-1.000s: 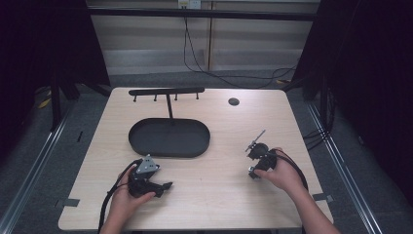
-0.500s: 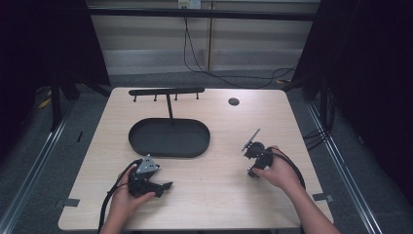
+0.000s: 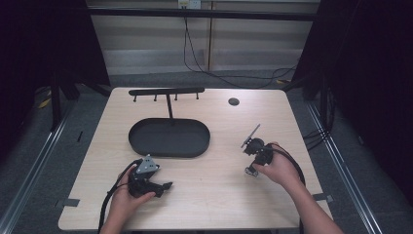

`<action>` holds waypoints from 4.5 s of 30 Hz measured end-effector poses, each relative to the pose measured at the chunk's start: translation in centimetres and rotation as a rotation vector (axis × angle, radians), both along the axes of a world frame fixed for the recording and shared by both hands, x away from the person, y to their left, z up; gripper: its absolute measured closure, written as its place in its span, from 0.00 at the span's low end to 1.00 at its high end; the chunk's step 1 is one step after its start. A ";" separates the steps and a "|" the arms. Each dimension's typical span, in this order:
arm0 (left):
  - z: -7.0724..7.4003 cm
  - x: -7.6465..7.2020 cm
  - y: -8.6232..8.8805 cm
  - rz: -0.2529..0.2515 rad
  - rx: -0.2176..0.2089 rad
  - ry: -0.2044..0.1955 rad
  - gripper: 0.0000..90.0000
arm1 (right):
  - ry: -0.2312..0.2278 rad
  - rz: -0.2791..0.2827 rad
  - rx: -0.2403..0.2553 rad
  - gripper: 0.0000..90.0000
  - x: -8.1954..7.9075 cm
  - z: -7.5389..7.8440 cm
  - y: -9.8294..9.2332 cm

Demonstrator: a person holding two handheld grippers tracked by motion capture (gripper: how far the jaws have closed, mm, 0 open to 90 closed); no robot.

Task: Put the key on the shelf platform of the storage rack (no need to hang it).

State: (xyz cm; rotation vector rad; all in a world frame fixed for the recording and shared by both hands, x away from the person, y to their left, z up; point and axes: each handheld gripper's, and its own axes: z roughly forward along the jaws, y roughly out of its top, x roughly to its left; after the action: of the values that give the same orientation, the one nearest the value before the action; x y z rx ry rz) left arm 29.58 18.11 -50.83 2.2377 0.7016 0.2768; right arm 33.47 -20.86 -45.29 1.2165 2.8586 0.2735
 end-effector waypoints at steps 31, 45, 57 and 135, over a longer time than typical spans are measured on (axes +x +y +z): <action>0.0 0.0 0.0 0.000 -0.001 0.000 0.20 | -0.010 0.045 -0.023 0.92 2.0 2.8 2.0; 0.0 0.0 0.0 0.000 -0.002 0.001 0.20 | -0.018 0.079 -0.027 0.92 3.5 3.8 3.7; 0.0 0.0 0.0 0.001 -0.001 -0.001 0.20 | -0.038 0.111 -0.025 0.92 4.6 4.6 6.0; 0.0 0.0 0.0 0.004 -0.003 -0.007 0.20 | -0.115 0.152 0.003 0.92 11.2 3.9 16.0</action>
State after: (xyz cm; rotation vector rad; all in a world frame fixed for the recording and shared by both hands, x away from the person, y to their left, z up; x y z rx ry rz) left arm 29.60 18.09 -50.84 2.2321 0.7018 0.2854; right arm 44.68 -4.81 -41.44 0.9515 2.8547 0.3388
